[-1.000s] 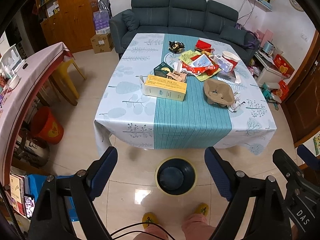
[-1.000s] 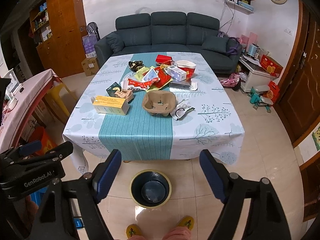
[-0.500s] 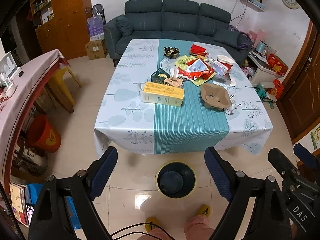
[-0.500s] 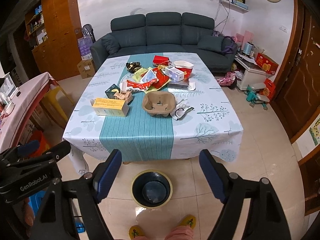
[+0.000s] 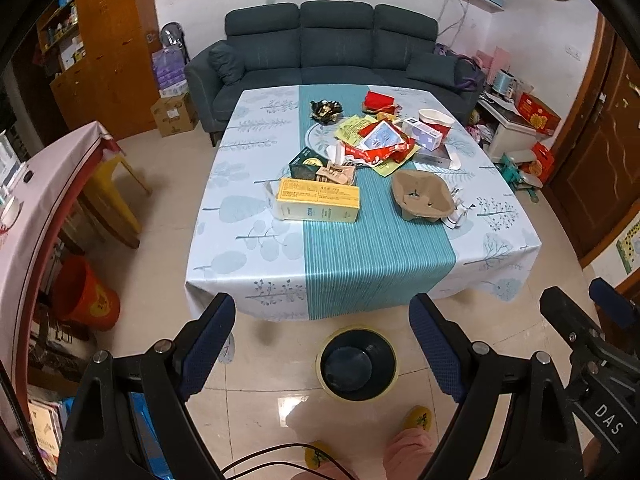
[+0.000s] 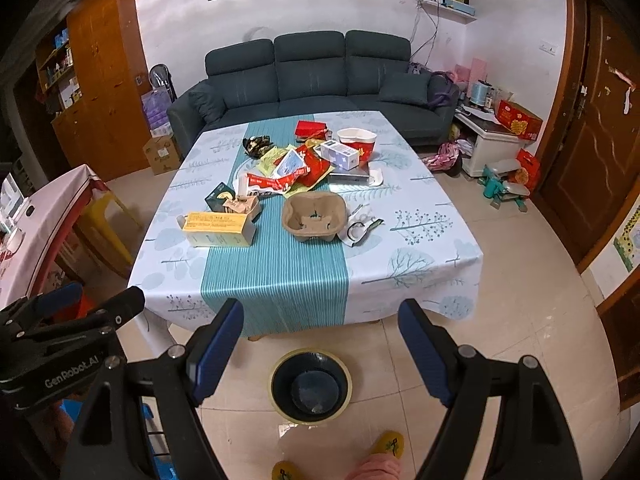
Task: Collect trash
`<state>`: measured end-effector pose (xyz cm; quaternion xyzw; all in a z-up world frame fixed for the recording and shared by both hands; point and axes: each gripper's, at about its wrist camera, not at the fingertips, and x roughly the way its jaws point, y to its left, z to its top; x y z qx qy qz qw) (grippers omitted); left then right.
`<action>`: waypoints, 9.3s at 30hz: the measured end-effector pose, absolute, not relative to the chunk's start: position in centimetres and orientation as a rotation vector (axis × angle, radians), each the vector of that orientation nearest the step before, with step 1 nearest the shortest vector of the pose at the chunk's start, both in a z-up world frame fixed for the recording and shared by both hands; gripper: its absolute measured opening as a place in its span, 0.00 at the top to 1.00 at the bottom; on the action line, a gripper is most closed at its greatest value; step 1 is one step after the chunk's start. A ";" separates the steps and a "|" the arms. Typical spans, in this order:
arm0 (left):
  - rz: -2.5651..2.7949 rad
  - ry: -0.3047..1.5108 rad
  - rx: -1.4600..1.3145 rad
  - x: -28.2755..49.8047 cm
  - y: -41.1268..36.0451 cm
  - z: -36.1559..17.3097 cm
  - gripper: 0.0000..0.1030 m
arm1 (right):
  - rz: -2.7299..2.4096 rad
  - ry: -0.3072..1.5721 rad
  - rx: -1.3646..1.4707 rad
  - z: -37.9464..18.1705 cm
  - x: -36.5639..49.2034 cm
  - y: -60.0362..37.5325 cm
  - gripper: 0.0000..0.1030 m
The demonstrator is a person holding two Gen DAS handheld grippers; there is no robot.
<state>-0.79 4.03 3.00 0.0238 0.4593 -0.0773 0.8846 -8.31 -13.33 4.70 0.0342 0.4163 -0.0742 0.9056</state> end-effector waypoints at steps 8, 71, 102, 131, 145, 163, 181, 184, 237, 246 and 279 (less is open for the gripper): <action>-0.201 0.928 0.068 0.6 3.3 4.2 0.15 | -0.156 0.838 0.061 5.9 -7.9 -13.5 0.31; 0.025 1.396 -0.238 22.4 -10.9 -14.7 0.91 | 0.163 1.513 0.397 -13.3 25.4 -26.8 0.79; 0.077 1.244 -0.171 -1.7 3.0 -7.4 0.93 | 0.414 1.349 0.331 -7.2 2.8 -19.9 0.92; 0.060 1.418 -0.209 2.1 -1.2 -45.0 0.70 | 0.281 1.449 0.175 -44.4 0.5 -18.2 0.82; 0.115 1.371 -0.257 2.7 0.2 -40.0 0.32 | 0.343 1.442 0.043 -43.2 1.8 -16.8 0.50; 0.076 1.258 -0.201 -1.8 1.4 -12.8 0.32 | 0.401 1.230 -0.018 -16.4 -3.2 -16.8 0.50; 0.007 1.007 -0.202 -1.9 2.6 4.2 0.32 | 0.339 0.900 -0.039 2.2 -3.0 -17.7 0.50; -0.005 0.994 -0.210 -1.2 2.6 5.5 0.32 | 0.334 0.876 -0.036 3.5 -2.2 -18.1 0.50; 0.591 1.382 -0.733 23.5 4.4 -15.3 0.55 | 1.054 1.364 -0.134 -10.2 30.2 -11.0 0.58; 0.644 1.376 -0.671 21.7 5.7 -13.5 0.55 | 1.052 1.371 -0.261 -11.0 29.7 -6.5 0.38; 0.383 1.273 -0.387 16.5 6.0 -5.1 0.55 | 0.998 1.258 -0.152 -2.9 21.8 -9.1 0.61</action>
